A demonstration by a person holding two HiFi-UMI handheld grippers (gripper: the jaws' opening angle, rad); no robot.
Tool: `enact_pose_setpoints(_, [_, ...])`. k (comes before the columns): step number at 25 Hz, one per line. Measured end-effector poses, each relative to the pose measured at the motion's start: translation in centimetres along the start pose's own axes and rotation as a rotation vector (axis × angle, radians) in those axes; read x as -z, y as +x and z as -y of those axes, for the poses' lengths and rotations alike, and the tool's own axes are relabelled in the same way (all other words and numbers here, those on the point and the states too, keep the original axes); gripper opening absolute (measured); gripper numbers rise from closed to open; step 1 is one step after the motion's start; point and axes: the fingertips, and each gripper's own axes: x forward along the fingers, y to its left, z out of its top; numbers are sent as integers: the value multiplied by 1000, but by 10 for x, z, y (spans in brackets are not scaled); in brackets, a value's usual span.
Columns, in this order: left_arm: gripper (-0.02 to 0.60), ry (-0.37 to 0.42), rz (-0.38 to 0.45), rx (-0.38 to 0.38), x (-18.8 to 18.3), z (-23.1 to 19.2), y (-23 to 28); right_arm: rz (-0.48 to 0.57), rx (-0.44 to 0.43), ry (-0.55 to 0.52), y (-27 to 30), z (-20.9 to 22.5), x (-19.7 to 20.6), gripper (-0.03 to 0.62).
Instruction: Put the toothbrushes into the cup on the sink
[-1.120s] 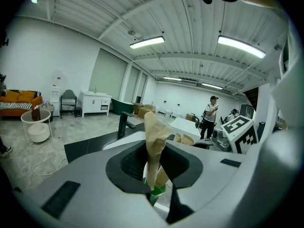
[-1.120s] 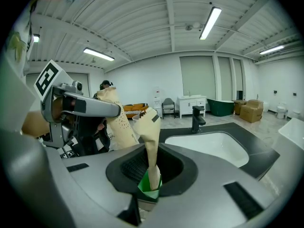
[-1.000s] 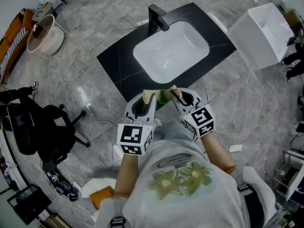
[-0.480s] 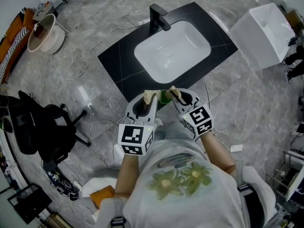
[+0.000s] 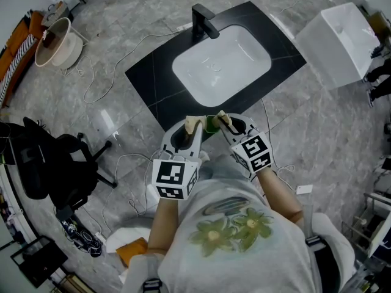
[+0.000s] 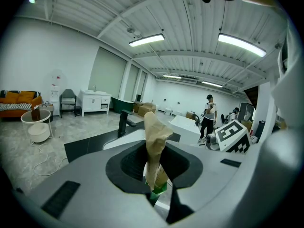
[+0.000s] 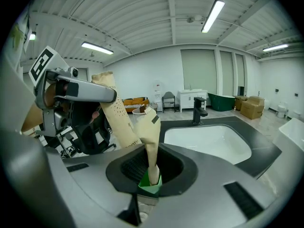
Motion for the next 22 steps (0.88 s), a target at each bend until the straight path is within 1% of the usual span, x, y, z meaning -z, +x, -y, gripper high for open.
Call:
enact_pose_setpoints(9, [87, -12, 3, 2, 0, -2, -1, -22, 0, 1, 7, 0, 8, 58])
enact_pose_setpoints(22, [87, -8, 1, 4, 2, -5, -1, -63, 4, -4, 13, 0, 22, 58])
